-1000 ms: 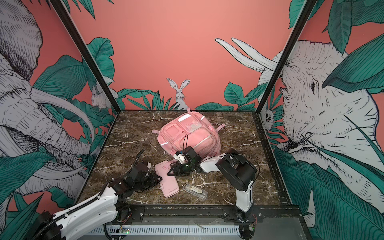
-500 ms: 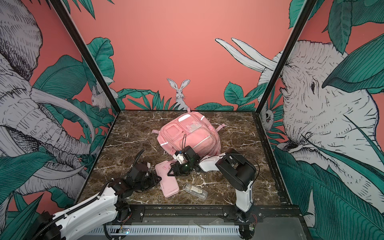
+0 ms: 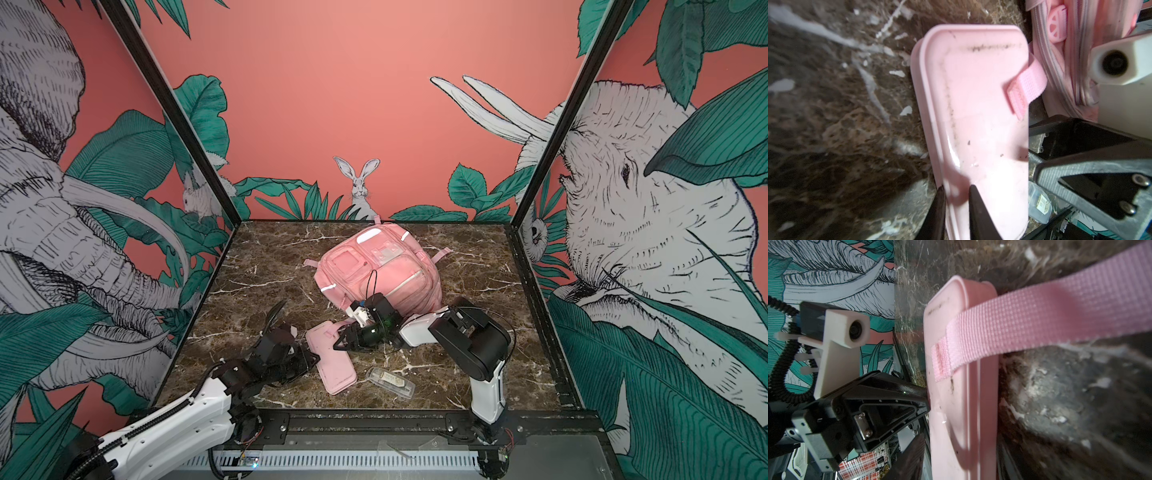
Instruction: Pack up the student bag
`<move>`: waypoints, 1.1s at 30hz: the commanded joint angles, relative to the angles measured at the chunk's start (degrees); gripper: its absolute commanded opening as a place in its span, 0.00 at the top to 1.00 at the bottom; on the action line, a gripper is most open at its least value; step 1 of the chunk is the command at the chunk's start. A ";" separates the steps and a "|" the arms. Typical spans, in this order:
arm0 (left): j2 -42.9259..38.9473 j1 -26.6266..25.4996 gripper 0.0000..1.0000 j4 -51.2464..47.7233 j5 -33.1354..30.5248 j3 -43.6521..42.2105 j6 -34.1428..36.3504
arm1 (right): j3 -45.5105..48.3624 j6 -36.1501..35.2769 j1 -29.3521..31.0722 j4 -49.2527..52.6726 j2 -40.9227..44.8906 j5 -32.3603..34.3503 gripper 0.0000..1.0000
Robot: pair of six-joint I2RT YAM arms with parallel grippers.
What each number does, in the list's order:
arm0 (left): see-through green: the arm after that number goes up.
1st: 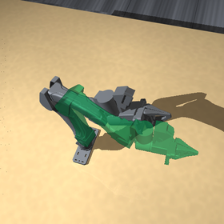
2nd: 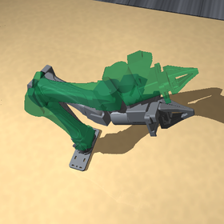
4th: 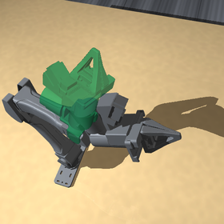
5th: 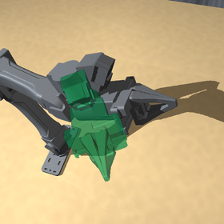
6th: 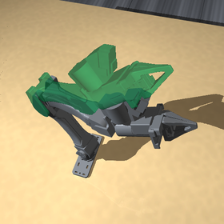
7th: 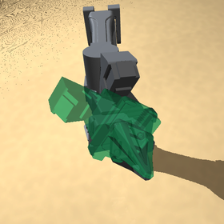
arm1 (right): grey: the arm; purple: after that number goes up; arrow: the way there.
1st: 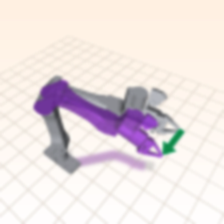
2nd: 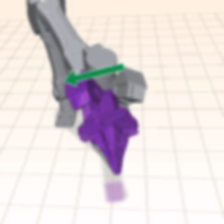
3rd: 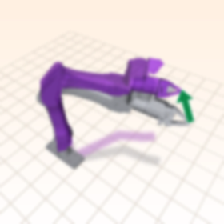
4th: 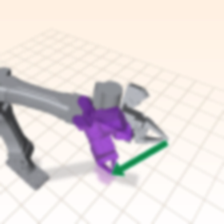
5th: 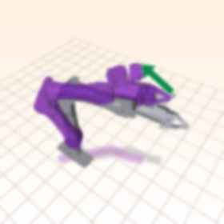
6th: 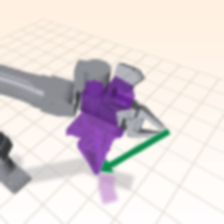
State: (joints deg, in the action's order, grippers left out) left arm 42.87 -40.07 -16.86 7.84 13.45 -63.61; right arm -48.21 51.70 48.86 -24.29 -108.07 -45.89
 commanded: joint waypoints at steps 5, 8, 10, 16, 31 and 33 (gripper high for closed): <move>0.79 -0.44 0.79 -7.69 -1.09 -3.61 -0.19 | -0.85 -0.04 2.22 -8.81 2.56 -9.05 0.51; 0.38 -0.44 0.79 -8.53 -1.40 -3.95 -0.05 | -0.54 1.41 2.69 -11.75 2.37 -10.21 0.53; -0.13 -0.44 0.79 -8.54 -1.41 -4.56 -0.48 | -0.70 1.30 3.16 -12.09 2.28 -10.67 0.53; -2.39 -0.44 0.78 -8.86 -1.77 -5.89 -1.24 | -0.99 1.34 3.98 -12.87 1.12 -11.80 0.53; -5.38 -0.44 0.77 -10.11 -2.12 -7.47 -2.32 | -1.72 1.73 5.27 -15.43 -1.21 -13.36 0.51; -5.50 -0.44 0.77 -10.00 -2.12 -7.55 -2.35 | -1.94 1.88 5.46 -15.80 -1.74 -13.49 0.51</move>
State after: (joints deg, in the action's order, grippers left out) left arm 35.77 -40.07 -18.28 5.04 10.33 -65.69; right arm -47.83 52.80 49.34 -29.54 -109.69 -49.12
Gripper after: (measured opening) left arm 0.230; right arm 0.493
